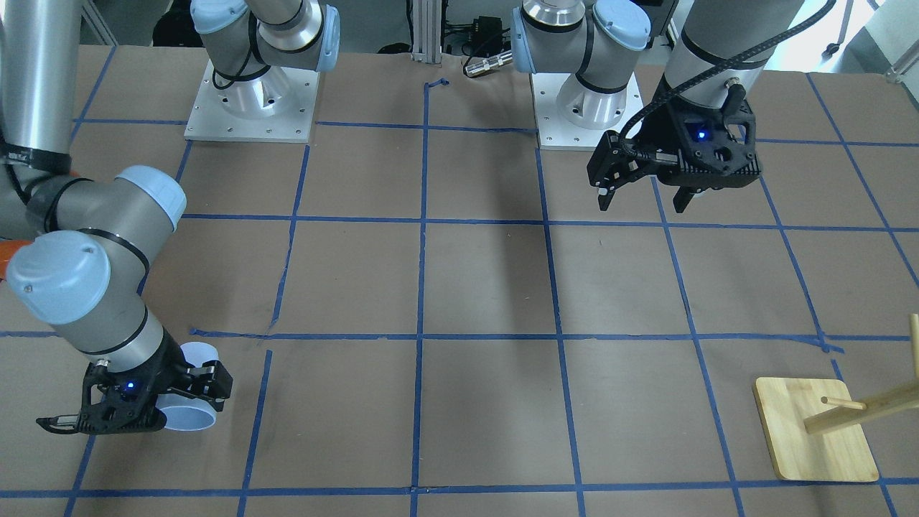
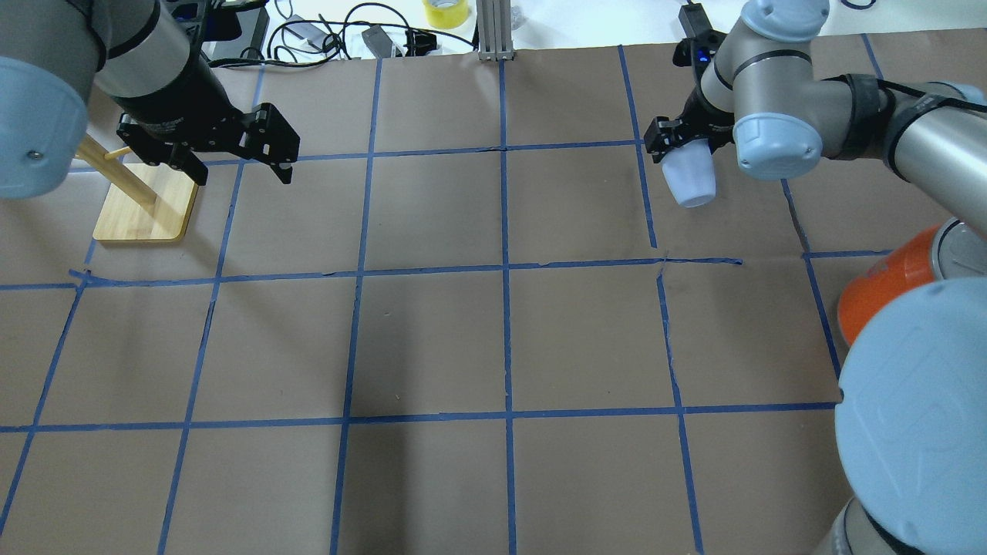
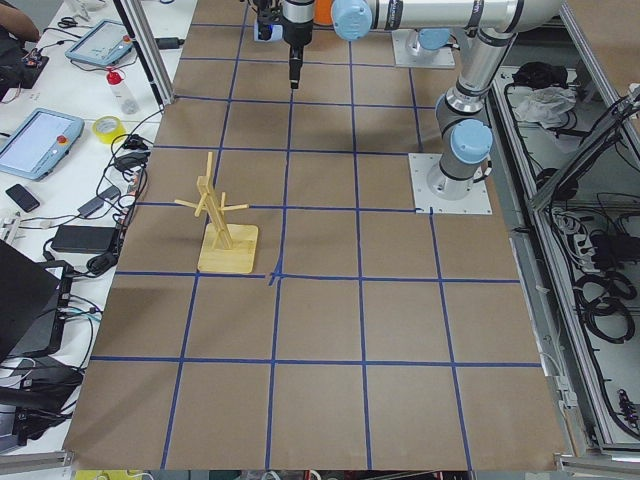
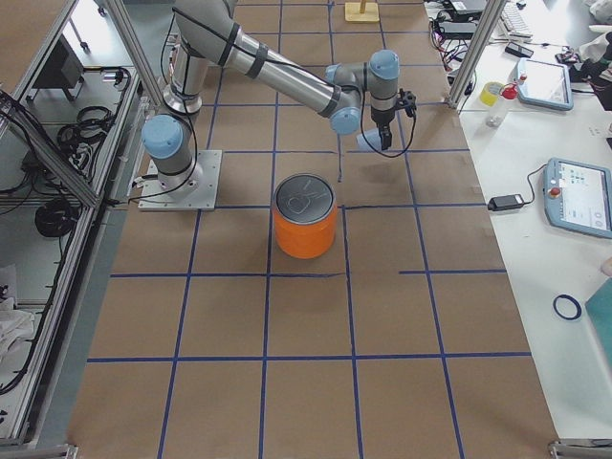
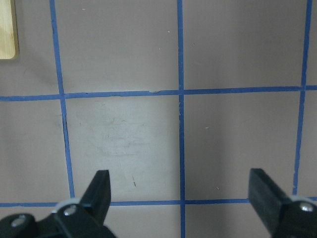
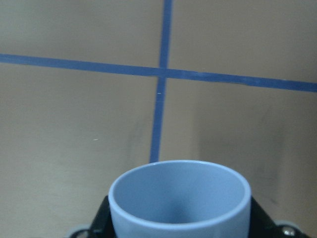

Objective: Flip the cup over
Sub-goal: 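Carry the cup toward the table center and rotate the right wrist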

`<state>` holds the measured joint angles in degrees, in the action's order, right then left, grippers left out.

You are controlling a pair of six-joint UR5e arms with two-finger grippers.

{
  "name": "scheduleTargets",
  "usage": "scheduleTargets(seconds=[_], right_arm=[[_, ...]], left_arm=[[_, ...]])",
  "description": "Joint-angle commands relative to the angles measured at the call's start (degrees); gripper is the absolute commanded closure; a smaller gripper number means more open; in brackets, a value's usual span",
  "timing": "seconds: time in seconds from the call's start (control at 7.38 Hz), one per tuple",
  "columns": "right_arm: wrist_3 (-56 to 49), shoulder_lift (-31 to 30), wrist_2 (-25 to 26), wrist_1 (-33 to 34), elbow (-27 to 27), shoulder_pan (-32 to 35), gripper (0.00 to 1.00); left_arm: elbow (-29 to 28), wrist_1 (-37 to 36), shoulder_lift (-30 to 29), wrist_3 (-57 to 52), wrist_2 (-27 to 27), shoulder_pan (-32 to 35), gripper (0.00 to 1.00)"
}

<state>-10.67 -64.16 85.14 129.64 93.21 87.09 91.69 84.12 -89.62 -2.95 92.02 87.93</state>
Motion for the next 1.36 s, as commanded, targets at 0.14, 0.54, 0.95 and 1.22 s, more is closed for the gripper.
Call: scheduleTargets(seconds=[0.14,0.54,0.95,1.22], right_arm=[[-4.40,-0.62,0.46,2.86,-1.71,11.50,0.81],[-16.07,0.35,0.55,5.17,-1.80,20.54,0.81],[-30.84,4.13,0.55,11.06,-1.80,28.03,0.81],[-39.86,4.83,0.55,10.90,-1.72,29.70,0.80]], left_arm=[[-0.45,-0.01,-0.03,-0.04,2.29,-0.12,0.00],[-0.54,-0.36,-0.03,-0.04,2.29,-0.21,0.00],[-0.54,-0.80,-0.03,-0.04,2.29,-0.21,0.00],[-0.46,-0.80,-0.03,-0.04,2.29,-0.21,0.00]])
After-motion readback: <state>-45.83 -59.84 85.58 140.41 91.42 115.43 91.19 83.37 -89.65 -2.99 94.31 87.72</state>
